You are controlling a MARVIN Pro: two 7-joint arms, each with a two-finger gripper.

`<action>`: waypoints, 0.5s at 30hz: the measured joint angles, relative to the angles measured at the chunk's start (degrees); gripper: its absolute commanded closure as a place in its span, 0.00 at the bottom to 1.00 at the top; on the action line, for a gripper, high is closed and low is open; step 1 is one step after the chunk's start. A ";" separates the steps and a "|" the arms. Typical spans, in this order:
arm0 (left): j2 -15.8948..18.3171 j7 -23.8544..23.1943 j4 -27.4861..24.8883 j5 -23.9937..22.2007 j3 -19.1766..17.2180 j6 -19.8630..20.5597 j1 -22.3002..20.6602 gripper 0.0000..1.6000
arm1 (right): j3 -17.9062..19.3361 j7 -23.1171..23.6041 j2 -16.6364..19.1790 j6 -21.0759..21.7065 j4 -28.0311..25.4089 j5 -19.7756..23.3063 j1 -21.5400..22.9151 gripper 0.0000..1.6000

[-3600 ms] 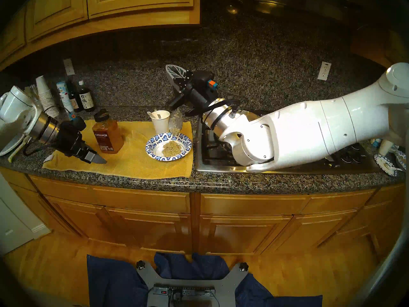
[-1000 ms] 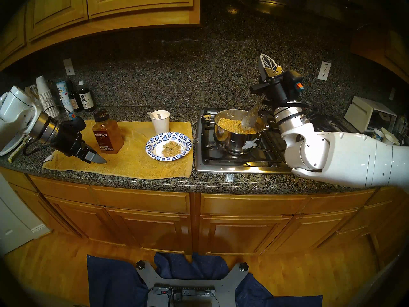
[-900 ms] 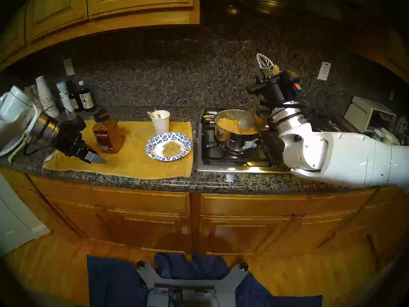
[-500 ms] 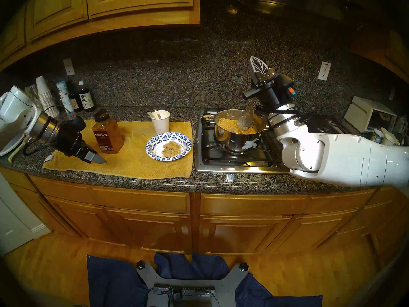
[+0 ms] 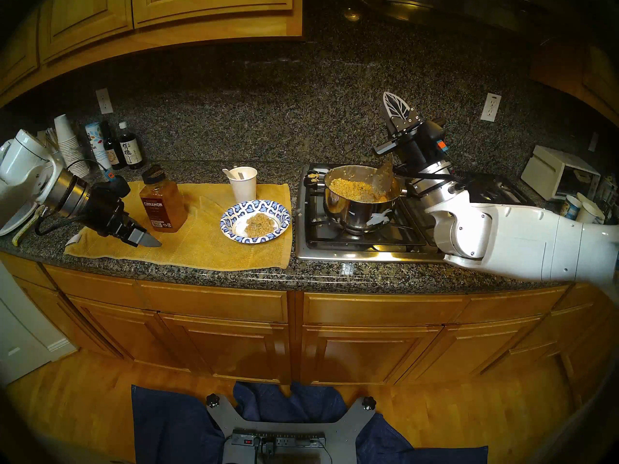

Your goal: Scoop oatmeal into bowl and add cinnamon

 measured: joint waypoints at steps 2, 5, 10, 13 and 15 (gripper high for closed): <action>0.00 0.00 0.00 0.00 0.00 0.00 0.00 0.00 | 0.44 0.01 -0.34 0.00 0.50 -0.92 -0.98 1.00; 0.00 0.00 0.00 0.00 0.00 0.00 0.00 0.00 | 1.01 0.02 -0.70 0.00 0.94 -1.69 -2.06 1.00; 0.00 0.00 0.00 0.00 -0.02 0.00 0.00 0.00 | 2.58 0.02 -1.43 -0.01 1.36 -2.56 -4.29 1.00; 0.00 0.00 0.00 0.00 -0.02 0.00 0.00 0.00 | 3.76 0.01 -1.78 0.00 1.50 -2.49 -5.56 1.00; 0.00 0.00 0.00 0.00 -0.02 0.00 -0.01 0.00 | 4.96 -0.08 -1.99 0.08 1.69 -1.61 -6.62 1.00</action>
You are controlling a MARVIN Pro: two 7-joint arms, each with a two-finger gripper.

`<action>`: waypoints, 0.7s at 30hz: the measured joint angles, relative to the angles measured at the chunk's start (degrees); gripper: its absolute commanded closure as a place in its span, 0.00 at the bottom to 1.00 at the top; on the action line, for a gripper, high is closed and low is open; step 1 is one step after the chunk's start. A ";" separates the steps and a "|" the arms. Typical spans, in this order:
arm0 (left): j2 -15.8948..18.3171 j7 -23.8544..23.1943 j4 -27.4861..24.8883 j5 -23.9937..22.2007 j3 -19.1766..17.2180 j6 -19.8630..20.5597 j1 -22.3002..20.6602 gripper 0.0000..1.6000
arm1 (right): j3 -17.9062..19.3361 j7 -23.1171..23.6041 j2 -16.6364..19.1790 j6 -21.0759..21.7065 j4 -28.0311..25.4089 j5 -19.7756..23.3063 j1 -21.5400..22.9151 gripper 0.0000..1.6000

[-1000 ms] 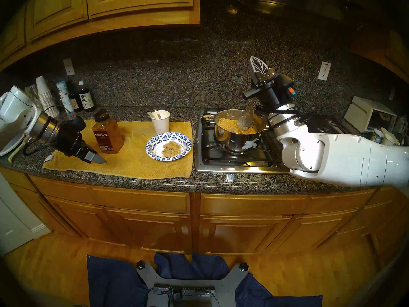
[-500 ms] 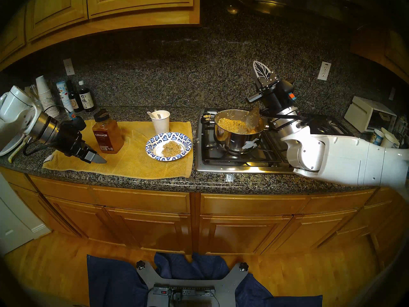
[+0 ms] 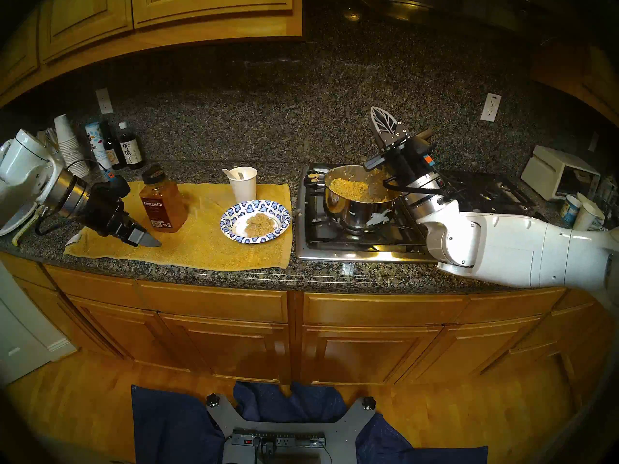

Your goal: Scoop oatmeal into bowl and add cinnamon

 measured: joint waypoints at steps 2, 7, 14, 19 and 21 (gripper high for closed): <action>0.00 0.00 0.00 0.00 0.00 0.00 0.00 0.00 | 0.83 -0.12 -0.06 0.18 0.20 1.13 -0.65 1.00; 0.00 0.00 0.00 0.00 0.00 0.00 0.00 0.00 | 2.90 -1.00 0.02 1.21 0.81 5.09 -2.15 1.00; 0.00 0.00 0.00 0.00 0.00 0.00 0.00 0.00 | 6.06 -3.25 0.59 3.35 1.91 13.94 -4.42 1.00; 0.00 0.00 0.00 0.00 0.00 0.00 0.00 0.00 | 8.16 -4.70 0.78 4.70 1.37 20.45 -6.22 1.00; 0.00 0.00 0.00 0.00 0.00 0.00 0.00 0.00 | 8.97 -5.27 0.72 5.22 0.34 23.10 -6.99 1.00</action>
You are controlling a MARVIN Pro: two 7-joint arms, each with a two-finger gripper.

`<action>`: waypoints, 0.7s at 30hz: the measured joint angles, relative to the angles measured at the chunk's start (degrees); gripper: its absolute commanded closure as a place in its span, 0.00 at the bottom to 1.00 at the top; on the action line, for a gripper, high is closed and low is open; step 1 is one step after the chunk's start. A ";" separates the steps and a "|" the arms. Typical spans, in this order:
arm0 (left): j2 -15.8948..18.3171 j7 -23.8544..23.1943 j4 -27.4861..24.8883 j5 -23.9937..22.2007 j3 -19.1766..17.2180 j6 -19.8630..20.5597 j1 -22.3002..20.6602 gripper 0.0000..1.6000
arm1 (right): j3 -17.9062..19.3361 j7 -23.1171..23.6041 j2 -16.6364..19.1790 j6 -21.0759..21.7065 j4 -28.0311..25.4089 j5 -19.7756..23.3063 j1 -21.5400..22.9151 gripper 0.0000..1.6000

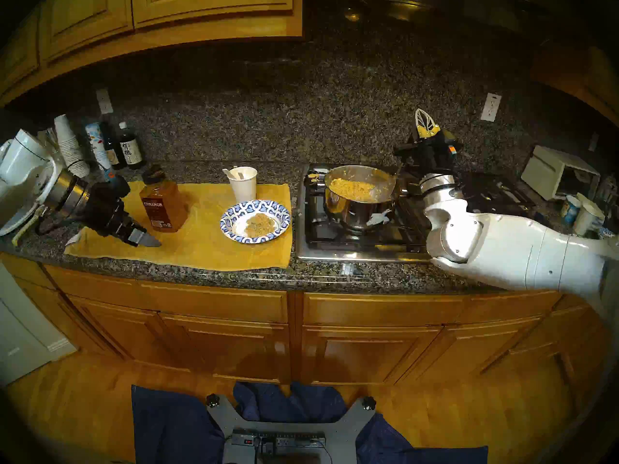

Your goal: Scoop oatmeal into bowl and add cinnamon

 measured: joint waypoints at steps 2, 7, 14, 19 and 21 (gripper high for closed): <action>0.00 0.00 0.00 0.00 -0.01 0.00 0.00 0.00 | 0.73 -0.52 -0.23 0.47 -1.28 2.24 -0.67 1.00; 0.00 0.00 0.00 0.00 -0.02 0.01 -0.01 0.00 | 2.71 -1.79 -1.40 1.57 -4.96 6.62 -2.03 1.00; 0.00 0.00 0.00 0.00 -0.03 0.02 -0.03 0.00 | 6.13 -3.25 -2.83 3.02 -8.23 11.10 -2.88 1.00; 0.00 0.00 0.00 0.00 -0.05 0.03 -0.03 0.00 | 8.73 -4.78 -3.64 4.53 -10.02 14.92 -3.43 1.00; 0.00 0.00 0.00 0.00 -0.05 0.04 -0.04 0.00 | 9.57 -5.38 -3.89 5.12 -10.68 16.25 -3.61 1.00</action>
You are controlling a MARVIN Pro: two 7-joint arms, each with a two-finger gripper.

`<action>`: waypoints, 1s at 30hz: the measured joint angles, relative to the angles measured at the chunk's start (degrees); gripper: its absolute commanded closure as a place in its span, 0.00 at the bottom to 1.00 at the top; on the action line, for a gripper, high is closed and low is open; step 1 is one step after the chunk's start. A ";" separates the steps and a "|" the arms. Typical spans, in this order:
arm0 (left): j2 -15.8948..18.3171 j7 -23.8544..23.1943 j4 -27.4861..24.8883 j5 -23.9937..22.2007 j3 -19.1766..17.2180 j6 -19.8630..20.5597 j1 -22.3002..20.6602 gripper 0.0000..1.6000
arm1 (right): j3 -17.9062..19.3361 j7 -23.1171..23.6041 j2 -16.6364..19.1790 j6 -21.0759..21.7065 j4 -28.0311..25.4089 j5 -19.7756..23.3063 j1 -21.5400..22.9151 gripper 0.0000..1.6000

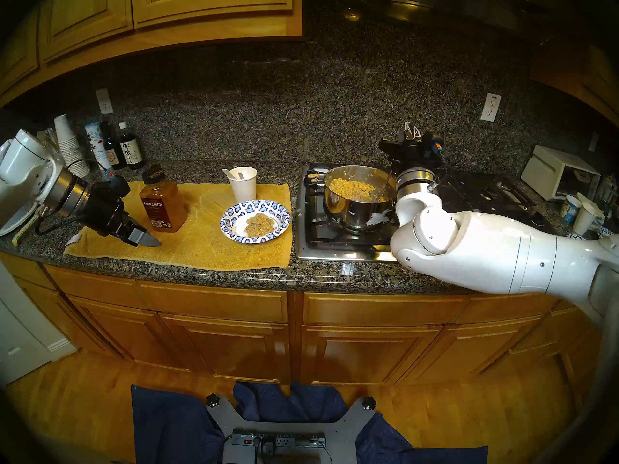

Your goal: Scoop oatmeal into bowl and add cinnamon

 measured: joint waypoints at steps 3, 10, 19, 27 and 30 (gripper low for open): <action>0.00 0.00 0.00 0.00 -0.01 0.01 -0.01 0.00 | 1.28 -1.07 -0.34 1.04 -0.98 2.24 -0.30 1.00; 0.00 0.00 0.00 0.00 -0.02 0.05 -0.03 0.00 | 3.94 -3.57 -0.75 3.43 -2.65 8.12 -0.94 1.00; 0.00 0.00 0.00 0.01 -0.04 0.30 -0.06 0.00 | 6.70 -5.44 -1.25 5.14 -3.90 14.47 -1.63 1.00; 0.00 -0.01 0.00 0.01 -0.05 0.55 -0.08 0.00 | 8.39 -5.78 -1.50 5.46 -4.40 19.67 -1.74 1.00; 0.00 -0.01 -0.01 0.01 -0.05 0.62 -0.09 0.00 | 9.01 -5.76 -1.42 5.43 -4.69 21.18 -1.68 1.00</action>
